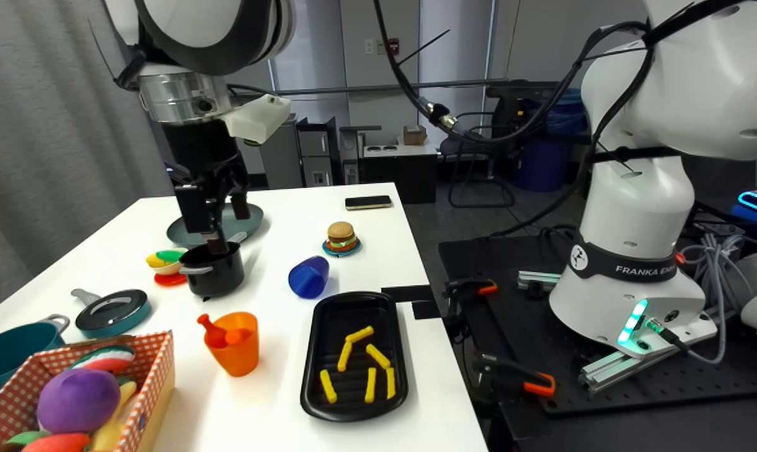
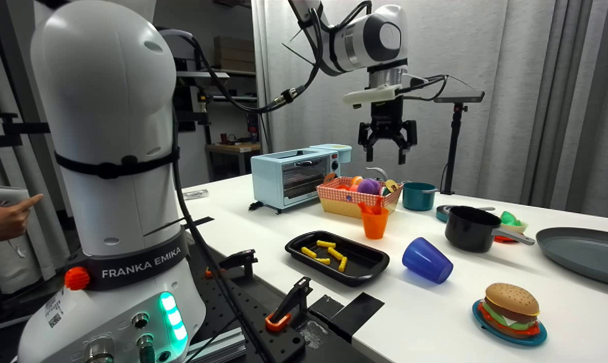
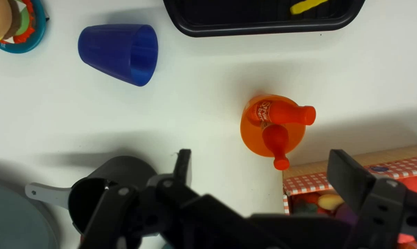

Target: Pour the contents of the orange cup onto the tray

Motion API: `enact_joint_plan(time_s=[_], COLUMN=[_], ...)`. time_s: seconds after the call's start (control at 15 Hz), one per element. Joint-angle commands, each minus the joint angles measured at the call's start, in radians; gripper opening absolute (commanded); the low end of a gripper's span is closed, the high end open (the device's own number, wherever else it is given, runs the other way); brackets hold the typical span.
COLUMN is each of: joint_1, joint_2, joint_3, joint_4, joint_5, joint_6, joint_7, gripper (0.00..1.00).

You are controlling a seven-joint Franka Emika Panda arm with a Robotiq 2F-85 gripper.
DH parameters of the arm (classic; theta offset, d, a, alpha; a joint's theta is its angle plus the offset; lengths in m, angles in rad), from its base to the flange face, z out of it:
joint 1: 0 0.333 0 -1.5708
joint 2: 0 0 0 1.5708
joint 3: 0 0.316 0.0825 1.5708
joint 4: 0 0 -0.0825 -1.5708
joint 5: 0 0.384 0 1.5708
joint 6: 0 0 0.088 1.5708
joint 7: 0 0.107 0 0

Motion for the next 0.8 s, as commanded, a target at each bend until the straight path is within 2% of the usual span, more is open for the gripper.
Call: enact_joint_plan(time_s=[0.0,0.73], joint_1=[-0.005,-0.020], joint_2=[0.051,0.134], joint_3=[-0.005,-0.012], joint_4=[0.035,0.061], joint_5=[0.005,0.022], joint_6=[0.034,0.046], joint_7=[0.000,-0.005], gripper=[1.00,1.00])
